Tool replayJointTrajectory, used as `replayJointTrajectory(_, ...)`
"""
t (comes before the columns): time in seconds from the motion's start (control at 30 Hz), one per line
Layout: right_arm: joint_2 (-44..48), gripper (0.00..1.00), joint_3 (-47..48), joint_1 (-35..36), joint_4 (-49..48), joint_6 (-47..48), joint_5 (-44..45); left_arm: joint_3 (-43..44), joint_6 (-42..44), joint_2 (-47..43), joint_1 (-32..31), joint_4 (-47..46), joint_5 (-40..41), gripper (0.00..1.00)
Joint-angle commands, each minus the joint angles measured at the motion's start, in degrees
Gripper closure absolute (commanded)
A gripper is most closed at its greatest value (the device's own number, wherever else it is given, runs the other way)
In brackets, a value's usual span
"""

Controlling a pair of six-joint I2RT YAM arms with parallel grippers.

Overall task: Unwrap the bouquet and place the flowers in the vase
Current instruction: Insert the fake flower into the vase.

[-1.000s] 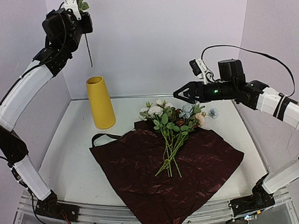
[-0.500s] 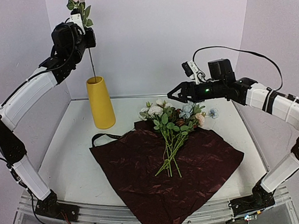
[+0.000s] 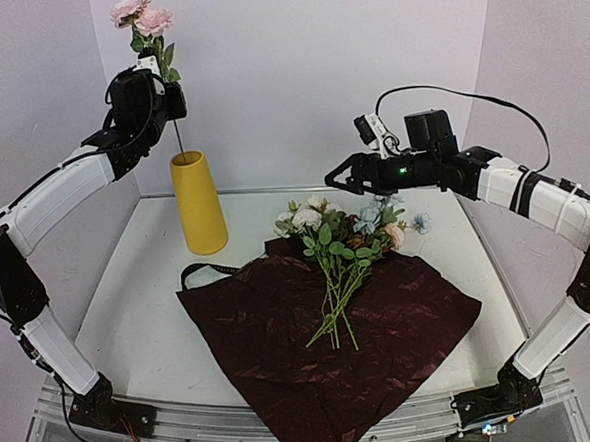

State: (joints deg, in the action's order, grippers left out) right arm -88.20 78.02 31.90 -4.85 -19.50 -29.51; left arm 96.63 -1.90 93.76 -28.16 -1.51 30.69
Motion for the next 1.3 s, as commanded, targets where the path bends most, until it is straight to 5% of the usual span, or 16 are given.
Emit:
replayJointTrajectory(0.0, -0.52, 0.10, 2.53, 0.18, -0.86, -0.84, -0.50, 0.50, -5.26, -1.48, 1.29, 2.86, -1.62, 1.00)
replayJointTrajectory(0.43, 1.45, 0.10, 0.64, 0.18, -0.86, -2.79, 0.51, 6.35, -13.96, 5.86, 3.23, 17.08, -5.58, 0.99)
replayJointTrajectory(0.73, 4.43, 0.10, -2.27, 0.18, -0.86, -3.26, 1.02, 10.01, -16.33, 8.68, 3.46, 21.40, -7.11, 0.63)
replayJointTrajectory(1.27, 10.07, 0.10, -8.09, 0.22, -0.30, -2.99, -0.06, -1.18, -26.73, -0.43, 3.46, 22.07, -13.28, 0.46)
